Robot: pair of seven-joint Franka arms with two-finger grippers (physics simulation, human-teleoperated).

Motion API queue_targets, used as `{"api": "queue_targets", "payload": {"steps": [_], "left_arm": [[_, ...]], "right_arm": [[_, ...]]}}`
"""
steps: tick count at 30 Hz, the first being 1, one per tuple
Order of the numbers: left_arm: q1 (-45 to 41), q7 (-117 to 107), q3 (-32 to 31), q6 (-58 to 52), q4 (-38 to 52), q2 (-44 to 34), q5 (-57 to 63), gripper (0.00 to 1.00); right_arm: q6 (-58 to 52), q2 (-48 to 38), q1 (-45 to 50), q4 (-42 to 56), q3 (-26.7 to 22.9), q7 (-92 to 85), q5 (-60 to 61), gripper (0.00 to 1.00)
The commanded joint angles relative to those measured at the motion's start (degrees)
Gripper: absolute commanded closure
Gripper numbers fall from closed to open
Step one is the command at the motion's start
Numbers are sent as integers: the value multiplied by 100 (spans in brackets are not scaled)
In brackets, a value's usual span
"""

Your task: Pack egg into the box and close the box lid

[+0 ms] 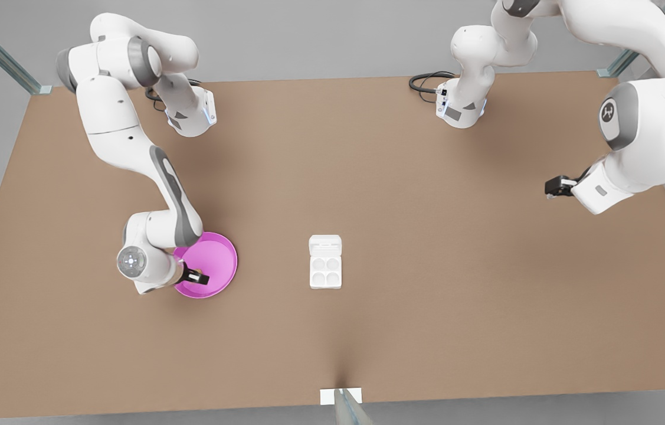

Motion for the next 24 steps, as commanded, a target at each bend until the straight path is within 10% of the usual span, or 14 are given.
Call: {"api": "queue_targets", "payload": {"steps": [1,24], "left_arm": [[0,55,7,4,-1,-5,2,0],[-18,81,7,83,-124,13,2,0]], "right_arm": [[512,-39,-4,-168,19,467,12,0],[619,269,-171,-204,36,528,21,0]]}}
